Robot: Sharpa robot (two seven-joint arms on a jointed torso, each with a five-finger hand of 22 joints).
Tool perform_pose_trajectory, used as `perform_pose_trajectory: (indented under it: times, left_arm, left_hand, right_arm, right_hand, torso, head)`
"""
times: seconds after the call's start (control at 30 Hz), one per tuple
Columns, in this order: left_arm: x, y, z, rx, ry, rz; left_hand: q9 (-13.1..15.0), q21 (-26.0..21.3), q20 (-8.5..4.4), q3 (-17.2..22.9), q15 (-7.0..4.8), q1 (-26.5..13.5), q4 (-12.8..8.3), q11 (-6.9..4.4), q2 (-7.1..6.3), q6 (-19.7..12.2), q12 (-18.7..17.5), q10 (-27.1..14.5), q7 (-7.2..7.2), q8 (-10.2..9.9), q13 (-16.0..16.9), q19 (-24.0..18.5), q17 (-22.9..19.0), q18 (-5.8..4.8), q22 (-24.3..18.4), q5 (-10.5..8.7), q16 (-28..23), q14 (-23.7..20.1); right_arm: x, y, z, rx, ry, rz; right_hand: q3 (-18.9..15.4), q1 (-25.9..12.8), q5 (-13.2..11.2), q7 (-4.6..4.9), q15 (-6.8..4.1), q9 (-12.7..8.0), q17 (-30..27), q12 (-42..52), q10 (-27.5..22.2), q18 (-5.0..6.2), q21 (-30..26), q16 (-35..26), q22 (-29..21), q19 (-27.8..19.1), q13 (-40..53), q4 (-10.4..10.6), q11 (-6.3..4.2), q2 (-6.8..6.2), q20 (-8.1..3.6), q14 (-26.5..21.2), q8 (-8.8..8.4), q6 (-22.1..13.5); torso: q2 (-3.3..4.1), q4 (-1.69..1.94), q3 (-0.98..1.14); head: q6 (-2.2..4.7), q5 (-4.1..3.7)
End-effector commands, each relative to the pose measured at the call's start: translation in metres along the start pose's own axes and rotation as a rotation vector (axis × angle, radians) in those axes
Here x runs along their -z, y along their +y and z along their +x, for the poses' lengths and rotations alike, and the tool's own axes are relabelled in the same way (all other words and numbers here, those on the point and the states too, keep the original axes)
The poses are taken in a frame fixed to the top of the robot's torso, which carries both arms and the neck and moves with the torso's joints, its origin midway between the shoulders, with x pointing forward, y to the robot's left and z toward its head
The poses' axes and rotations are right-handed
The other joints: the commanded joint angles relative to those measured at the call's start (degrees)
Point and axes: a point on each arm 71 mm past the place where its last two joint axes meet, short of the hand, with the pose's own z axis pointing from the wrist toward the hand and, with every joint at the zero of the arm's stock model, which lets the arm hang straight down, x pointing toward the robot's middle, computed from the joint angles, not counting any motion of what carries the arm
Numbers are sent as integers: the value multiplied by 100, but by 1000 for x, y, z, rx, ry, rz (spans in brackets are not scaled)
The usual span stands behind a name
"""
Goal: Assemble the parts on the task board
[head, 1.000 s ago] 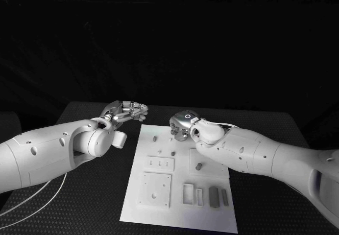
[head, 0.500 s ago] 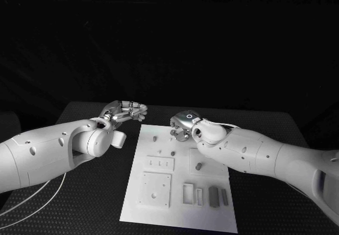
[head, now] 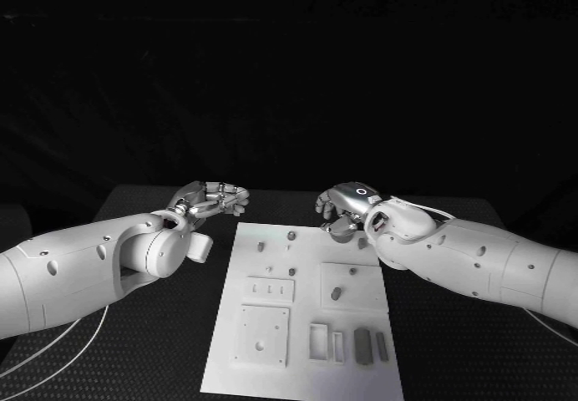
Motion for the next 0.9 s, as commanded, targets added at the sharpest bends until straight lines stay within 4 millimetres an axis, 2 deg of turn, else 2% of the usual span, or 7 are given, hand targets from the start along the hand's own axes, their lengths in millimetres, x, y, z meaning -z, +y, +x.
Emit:
perform_pose_trajectory:
  times: [0.03, 0.13, 0.27, 0.4, 0.57, 0.73, 0.9]
  left_arm:
    - [0, -2, 0, 5, 4, 11]
    - [0, -2, 0, 4, 4, 9]
    - [0, -2, 0, 5, 5, 9]
    - [0, -1, 0, 5, 7, 8]
    - [-1, -1, 1, 5, 9, 7]
    - [-3, -1, 3, 5, 14, 8]
    - [-3, -1, 3, 5, 13, 8]
  left_hand:
    - [4, 29, -35, 14, 5, 4, -14, 27, -48, 0, -30, 0, 19, -25, -8, 10, 6, -16, -6, -21, -17, 19]
    - [5, 29, -35, 15, 5, 6, -15, 27, -47, 2, -30, 2, 19, -25, -8, 9, 6, -16, -6, -21, -17, 20]
    - [6, 30, -35, 16, 5, 8, -15, 27, -47, 4, -32, 3, 18, -24, -8, 9, 7, -16, -7, -21, -18, 21]
    - [6, 30, -35, 16, 5, 8, -15, 27, -48, 5, -33, 3, 18, -25, -8, 9, 8, -16, -7, -21, -19, 21]
    - [7, 30, -34, 17, 5, 9, -14, 27, -47, 6, -34, 4, 18, -25, -8, 8, 9, -16, -8, -21, -19, 21]
    - [7, 30, -34, 17, 5, 9, -13, 27, -46, 6, -36, 4, 18, -26, -8, 8, 10, -16, -8, -21, -21, 21]
    - [8, 30, -34, 18, 5, 9, -13, 27, -45, 6, -36, 4, 18, -26, -8, 8, 10, -16, -8, -21, -21, 21]
  right_arm:
    - [7, -8, 0, -58, 44, -8]
    - [13, -23, -1, -66, 73, 27]
    - [18, -43, 1, -82, 110, 86]
    - [17, -52, 4, -95, 134, 114]
    - [12, -58, 10, -111, 151, 142]
    - [9, -58, 16, -120, 177, 145]
    - [5, -54, 24, -131, 197, 145]
  right_hand:
    - [-105, -53, 17, 8, -59, -8, -5, 147, 63, 179, 75, 38, 119, -43, 131, -7, -58, -8, 6, -20, 31, 0]
    - [-309, -77, 31, -21, -132, -23, -11, 518, 189, 179, 149, 130, 108, -98, 467, -13, -122, -6, 15, -56, 16, 1]
    - [-619, -56, 109, -94, -197, -107, 50, 2617, -447, 179, 343, 511, 75, -26, 2495, -17, -249, 25, -47, -75, -100, -33]
    - [-727, -108, 218, -96, -219, -156, 377, 4064, -927, 179, 547, 947, 110, 32, 3764, -26, -242, 51, -106, -129, -177, -79]
    - [-808, -134, 221, -66, -203, -199, 722, 5178, -1037, 179, 834, 1340, 128, 80, 4581, -17, -213, 78, -166, -147, -249, -169]
    - [-776, -153, 257, -60, -208, -217, 904, 5646, -1098, 179, 1005, 1502, 114, 91, 4881, -9, -210, 120, -216, -169, -263, -198]
    - [-780, -175, 281, -69, -215, -219, 938, 5737, -1104, 179, 1046, 1526, 111, 92, 4932, -8, -218, 128, -227, -165, -264, -209]
  torso:
    - [-3, -76, 58]
    - [-1, -111, 87]
    - [5, -135, 125]
    - [12, -121, 131]
    - [22, -128, 172]
    - [13, -97, 145]
    - [15, -87, 157]
  head:
    - [46, 36]
    - [66, 45]
    - [63, 44]
    - [56, 21]
    - [45, 29]
    - [29, 13]
    - [20, -4]
